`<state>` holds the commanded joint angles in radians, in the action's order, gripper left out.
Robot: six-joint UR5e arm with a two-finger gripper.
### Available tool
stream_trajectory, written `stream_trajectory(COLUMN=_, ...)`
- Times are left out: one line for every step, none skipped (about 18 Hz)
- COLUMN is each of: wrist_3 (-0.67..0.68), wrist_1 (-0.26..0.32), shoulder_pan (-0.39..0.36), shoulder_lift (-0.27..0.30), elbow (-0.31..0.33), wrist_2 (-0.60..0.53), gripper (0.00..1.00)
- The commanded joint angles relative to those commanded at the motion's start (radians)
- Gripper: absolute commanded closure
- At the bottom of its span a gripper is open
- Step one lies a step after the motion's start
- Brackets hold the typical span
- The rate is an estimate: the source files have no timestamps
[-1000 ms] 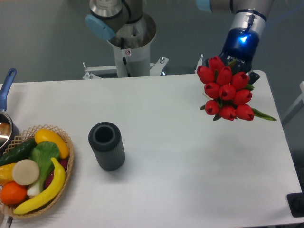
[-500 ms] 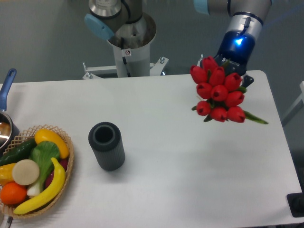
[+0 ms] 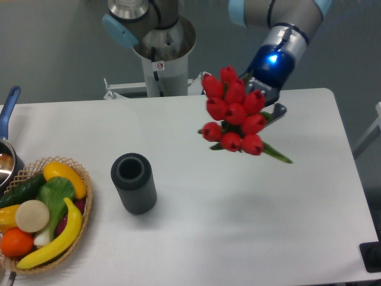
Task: Insert the flowers into the vase
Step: 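Carry the red tulips toward the dark grey vase, stems downward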
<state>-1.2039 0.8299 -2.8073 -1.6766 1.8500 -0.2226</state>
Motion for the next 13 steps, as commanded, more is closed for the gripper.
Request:
stream_trajectory(wrist_3=-0.015, wrist_1=0.000, shoulder_pan=0.017, shoulder_lift=-0.002, elbow=0.006, wrist_2=0.035, gripper=0.71)
stream_trajectory(wrist_3=-0.019, wrist_1=0.000, shoulder_pan=0.031, shoulder_lift=-0.003, elbow=0.014, wrist_2=0.073, gripper=0.71)
stream_trajectory(wrist_3=-0.019, wrist_1=0.000, shoulder_pan=0.037, shoulder_lift=-0.005, elbow=0.017, wrist_2=0.103, gripper=0.71)
stream_trajectory(wrist_3=-0.020, wrist_1=0.000, shoulder_pan=0.043, shoulder_lift=-0.005, elbow=0.021, wrist_2=0.117, gripper=0.71)
stream_trajectory(wrist_3=-0.022, wrist_1=0.000, shoulder_pan=0.051, shoulder_lift=-0.005, elbow=0.026, wrist_2=0.134, gripper=0.71)
stream_trajectory(wrist_3=-0.025, wrist_1=0.000, shoulder_pan=0.060, shoulder_lift=-0.005, elbow=0.029, wrist_2=0.161, gripper=0.71)
stream_trajectory(wrist_3=-0.028, wrist_1=0.000, shoulder_pan=0.061, shoulder_lift=-0.003, elbow=0.040, wrist_2=0.196, gripper=0.71)
stream_trajectory(wrist_3=-0.028, wrist_1=-0.002, shoulder_pan=0.063, shoulder_lift=0.001, elbow=0.048, wrist_2=0.225, gripper=0.71)
stream_trajectory(wrist_3=-0.031, wrist_1=-0.002, shoulder_pan=0.069, shoulder_lift=0.006, elbow=0.057, wrist_2=0.239, gripper=0.71)
stream_trajectory(wrist_3=-0.054, wrist_1=-0.002, shoulder_pan=0.081, shoulder_lift=0.008, elbow=0.067, wrist_2=0.243, gripper=0.71)
stream_trajectory(wrist_3=-0.084, wrist_1=0.000, shoulder_pan=0.091, shoulder_lift=0.008, elbow=0.078, wrist_2=0.250, gripper=0.71)
stream_trajectory(wrist_3=-0.104, wrist_1=0.000, shoulder_pan=0.098, shoulder_lift=0.008, elbow=0.092, wrist_2=0.265, gripper=0.71)
stream_trajectory(wrist_3=-0.111, wrist_1=0.000, shoulder_pan=0.103, shoulder_lift=0.009, elbow=0.104, wrist_2=0.281, gripper=0.71)
